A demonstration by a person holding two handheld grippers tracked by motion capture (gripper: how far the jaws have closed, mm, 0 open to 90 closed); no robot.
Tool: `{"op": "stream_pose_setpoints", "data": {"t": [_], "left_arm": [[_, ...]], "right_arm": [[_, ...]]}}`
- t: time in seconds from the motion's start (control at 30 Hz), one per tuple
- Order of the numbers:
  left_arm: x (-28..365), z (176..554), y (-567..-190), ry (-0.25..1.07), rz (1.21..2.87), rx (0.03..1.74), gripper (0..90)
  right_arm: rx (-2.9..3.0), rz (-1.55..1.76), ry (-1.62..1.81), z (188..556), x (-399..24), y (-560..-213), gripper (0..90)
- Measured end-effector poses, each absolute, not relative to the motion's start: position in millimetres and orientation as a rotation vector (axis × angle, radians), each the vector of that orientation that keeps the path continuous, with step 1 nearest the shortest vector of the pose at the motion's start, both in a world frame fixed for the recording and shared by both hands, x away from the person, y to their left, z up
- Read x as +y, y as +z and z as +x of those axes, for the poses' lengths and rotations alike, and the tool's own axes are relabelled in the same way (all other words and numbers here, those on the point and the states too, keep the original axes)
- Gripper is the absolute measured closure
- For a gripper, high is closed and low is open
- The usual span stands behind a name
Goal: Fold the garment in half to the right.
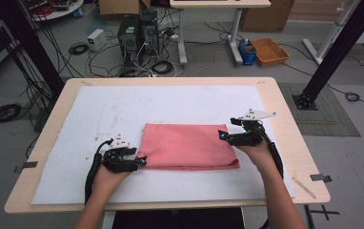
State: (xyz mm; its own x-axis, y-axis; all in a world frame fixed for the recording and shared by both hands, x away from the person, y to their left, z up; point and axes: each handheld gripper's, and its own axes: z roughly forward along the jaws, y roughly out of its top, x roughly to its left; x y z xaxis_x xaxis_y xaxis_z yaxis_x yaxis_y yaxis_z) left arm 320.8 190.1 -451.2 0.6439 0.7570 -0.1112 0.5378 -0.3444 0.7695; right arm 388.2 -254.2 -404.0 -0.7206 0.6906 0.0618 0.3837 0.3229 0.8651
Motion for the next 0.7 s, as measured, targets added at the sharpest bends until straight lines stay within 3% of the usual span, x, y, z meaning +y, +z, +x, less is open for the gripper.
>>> {"op": "stream_pose_setpoints", "data": {"t": [0.3,0.5,0.6,0.7], "left_arm": [[194.9,313.3,-450.3,0.301,2.025,1.023,47.7],[194.3,309.1,-449.6,0.29,2.012,1.049,58.7],[187.8,306.5,-448.7,0.303,2.029,1.024,69.3],[188.7,306.3,-449.4,0.297,2.024,1.014,70.4]], "right_arm": [[2.269,0.965,1.353,387.8,-255.5,-403.2,21.6],[2.269,0.952,1.339,387.1,-254.2,-401.8,21.6],[2.278,0.943,1.331,388.2,-251.4,-402.4,21.6],[2.289,0.937,1.318,387.2,-246.8,-402.5,21.6]]}}
